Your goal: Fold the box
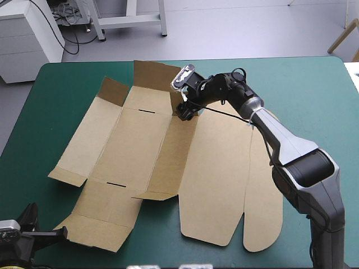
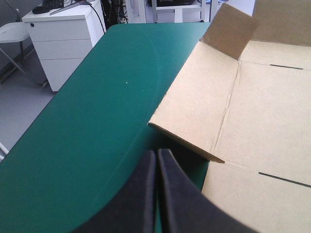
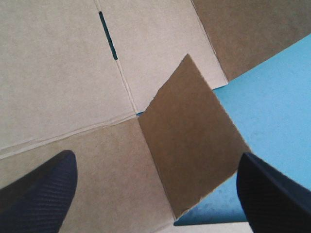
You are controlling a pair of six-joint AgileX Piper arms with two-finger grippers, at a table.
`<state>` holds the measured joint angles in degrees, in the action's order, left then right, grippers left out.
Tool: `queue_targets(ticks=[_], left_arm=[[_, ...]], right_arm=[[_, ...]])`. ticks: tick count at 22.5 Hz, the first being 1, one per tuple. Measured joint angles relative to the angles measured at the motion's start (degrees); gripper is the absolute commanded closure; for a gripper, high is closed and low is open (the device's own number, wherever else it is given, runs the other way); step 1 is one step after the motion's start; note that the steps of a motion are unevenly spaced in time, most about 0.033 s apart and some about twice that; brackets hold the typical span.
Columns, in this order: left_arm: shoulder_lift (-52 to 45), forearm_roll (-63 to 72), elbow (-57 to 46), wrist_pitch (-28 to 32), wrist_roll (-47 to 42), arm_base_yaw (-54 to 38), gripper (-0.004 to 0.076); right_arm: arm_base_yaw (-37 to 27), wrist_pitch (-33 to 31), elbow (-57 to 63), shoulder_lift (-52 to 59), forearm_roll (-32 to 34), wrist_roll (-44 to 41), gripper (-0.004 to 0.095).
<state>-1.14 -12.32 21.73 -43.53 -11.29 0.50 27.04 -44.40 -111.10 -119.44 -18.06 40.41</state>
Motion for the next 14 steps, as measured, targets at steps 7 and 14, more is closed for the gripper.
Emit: queue_targets(ticks=[7, 14], left_arm=[[0.0, 0.0, 0.0, 0.0, 0.0, 0.0, 0.0734], [0.0, 0.0, 0.0, 0.0, 0.0, 0.0, 0.0734]], right_arm=[[0.0, 0.1, -2.8, -3.6, 0.2, 2.7, 0.0173], [0.0, -0.8, -2.9, -4.5, -2.1, 8.7, 0.0928]])
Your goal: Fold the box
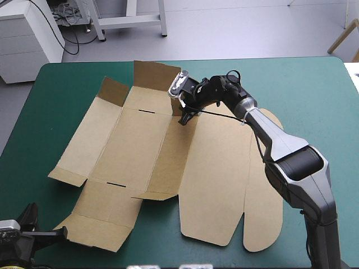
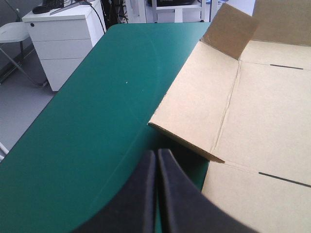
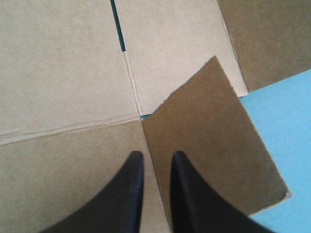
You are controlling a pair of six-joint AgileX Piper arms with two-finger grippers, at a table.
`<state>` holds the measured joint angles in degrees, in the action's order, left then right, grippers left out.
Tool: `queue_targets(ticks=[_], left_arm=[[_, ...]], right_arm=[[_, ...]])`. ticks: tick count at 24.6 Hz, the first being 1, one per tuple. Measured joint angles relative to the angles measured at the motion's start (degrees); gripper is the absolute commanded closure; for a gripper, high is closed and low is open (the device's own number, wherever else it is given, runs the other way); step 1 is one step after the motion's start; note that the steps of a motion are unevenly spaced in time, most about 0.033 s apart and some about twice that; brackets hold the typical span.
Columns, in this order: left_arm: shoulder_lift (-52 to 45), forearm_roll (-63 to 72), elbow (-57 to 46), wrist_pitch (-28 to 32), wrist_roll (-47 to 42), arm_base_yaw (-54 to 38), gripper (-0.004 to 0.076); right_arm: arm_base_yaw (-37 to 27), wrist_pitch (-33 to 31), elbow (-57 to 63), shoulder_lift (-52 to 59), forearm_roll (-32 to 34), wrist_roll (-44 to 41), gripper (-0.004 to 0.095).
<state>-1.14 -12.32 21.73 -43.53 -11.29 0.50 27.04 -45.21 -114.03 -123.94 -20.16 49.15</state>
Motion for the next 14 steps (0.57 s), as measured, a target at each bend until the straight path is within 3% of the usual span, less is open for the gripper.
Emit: queue_targets(ticks=[5, 14], left_arm=[[0.0, 0.0, 0.0, 0.0, 0.0, 0.0, 0.0734], [0.0, 0.0, 0.0, 0.0, 0.0, 0.0, 0.0734]], right_arm=[[0.0, -2.0, 0.0, 0.0, -1.6, 5.3, 0.0927], [0.0, -1.9, 0.0, 0.0, -1.7, 5.9, 0.0927]])
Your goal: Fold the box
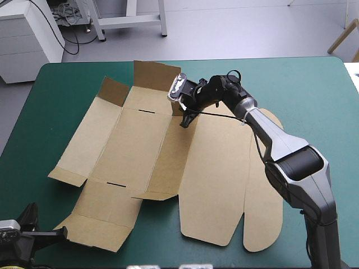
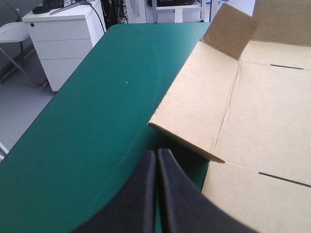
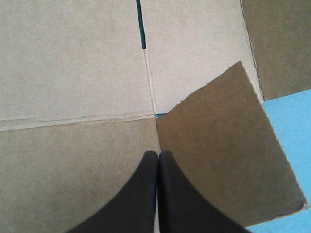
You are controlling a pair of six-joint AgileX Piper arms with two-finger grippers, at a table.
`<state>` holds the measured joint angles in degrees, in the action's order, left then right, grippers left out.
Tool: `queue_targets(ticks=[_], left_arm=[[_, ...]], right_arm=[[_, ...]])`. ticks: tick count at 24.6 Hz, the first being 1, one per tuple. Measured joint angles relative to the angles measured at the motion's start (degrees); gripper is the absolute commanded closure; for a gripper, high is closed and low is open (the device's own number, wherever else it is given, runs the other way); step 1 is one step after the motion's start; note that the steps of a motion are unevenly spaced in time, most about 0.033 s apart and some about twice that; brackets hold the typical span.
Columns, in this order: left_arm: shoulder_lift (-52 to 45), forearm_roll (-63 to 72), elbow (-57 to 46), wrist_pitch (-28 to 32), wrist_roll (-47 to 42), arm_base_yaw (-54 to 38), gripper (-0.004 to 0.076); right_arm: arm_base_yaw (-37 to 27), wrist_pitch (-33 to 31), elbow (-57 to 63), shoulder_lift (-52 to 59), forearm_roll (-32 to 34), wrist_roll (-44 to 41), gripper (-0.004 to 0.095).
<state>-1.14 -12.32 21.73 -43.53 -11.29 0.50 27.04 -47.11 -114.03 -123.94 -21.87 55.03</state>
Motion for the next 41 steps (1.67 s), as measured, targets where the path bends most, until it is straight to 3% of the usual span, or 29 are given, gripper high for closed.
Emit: queue_targets(ticks=[10, 17, 25, 31, 33, 35, 37, 41], left_arm=[[0.0, 0.0, 0.0, 0.0, -0.1, 0.0, 0.0734], [0.0, 0.0, 0.0, 0.0, -0.1, 0.0, 0.0734], [0.0, 0.0, 0.0, 0.0, -0.1, 0.0, 0.0734], [0.0, 0.0, 0.0, 0.0, -0.1, 0.0, 0.0734], [0.0, 0.0, 0.0, 0.0, -0.1, 0.0, 0.0734], [0.0, 0.0, 0.0, 0.0, -0.1, 0.0, 0.0734], [0.0, 0.0, 0.0, 0.0, -0.1, 0.0, 0.0734], [0.0, 0.0, 0.0, 0.0, -0.1, 0.0, 0.0734]], right_arm=[[0.0, -3.7, 0.0, 0.9, -1.0, -3.3, 0.0927], [-0.7, -10.0, 0.0, 10.5, 4.4, -16.8, 0.0927], [-11.7, -13.0, -0.3, 26.7, 6.7, -26.3, 0.0927], [-12.7, -13.4, -0.3, 27.3, 6.8, -28.6, 0.0911], [-12.7, -13.1, -0.3, 27.3, 6.7, -28.9, 0.0857], [-12.7, -12.8, -0.3, 27.3, 6.7, -28.8, 0.0733], [-12.7, -12.3, -0.3, 27.3, 6.6, -28.6, 0.0555], [-12.7, -11.5, -0.3, 27.3, 4.7, -28.4, 0.0047]])
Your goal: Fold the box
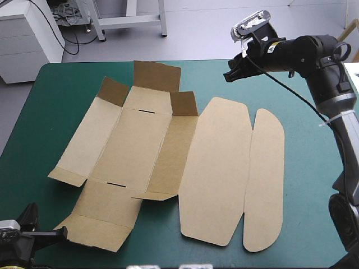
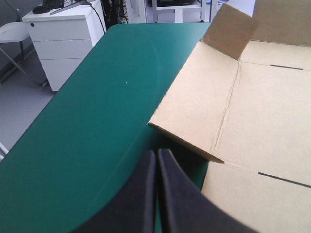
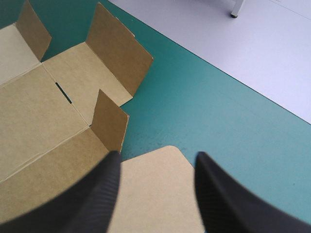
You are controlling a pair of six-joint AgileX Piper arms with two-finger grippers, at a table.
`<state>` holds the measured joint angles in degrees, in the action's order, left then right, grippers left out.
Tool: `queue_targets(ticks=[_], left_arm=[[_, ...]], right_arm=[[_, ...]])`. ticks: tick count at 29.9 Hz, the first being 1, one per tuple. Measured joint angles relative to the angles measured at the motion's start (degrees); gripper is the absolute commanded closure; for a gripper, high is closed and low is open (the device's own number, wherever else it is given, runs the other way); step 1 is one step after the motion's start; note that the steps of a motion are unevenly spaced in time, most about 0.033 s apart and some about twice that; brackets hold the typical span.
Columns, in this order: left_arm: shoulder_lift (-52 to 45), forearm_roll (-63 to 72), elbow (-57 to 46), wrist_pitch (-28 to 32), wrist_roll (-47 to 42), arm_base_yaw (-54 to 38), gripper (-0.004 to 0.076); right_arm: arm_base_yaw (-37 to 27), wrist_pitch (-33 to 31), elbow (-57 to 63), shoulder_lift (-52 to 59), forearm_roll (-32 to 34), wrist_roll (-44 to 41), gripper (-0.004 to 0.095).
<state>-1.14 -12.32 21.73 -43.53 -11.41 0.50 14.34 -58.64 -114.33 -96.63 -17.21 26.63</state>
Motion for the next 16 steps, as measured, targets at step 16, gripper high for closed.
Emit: queue_targets(ticks=[16], left_arm=[[0.0, 0.0, 0.0, 0.0, 0.0, 0.0, 0.0734]], right_arm=[[0.1, 4.8, -10.4, -16.3, -6.2, 3.1, -0.0027]])
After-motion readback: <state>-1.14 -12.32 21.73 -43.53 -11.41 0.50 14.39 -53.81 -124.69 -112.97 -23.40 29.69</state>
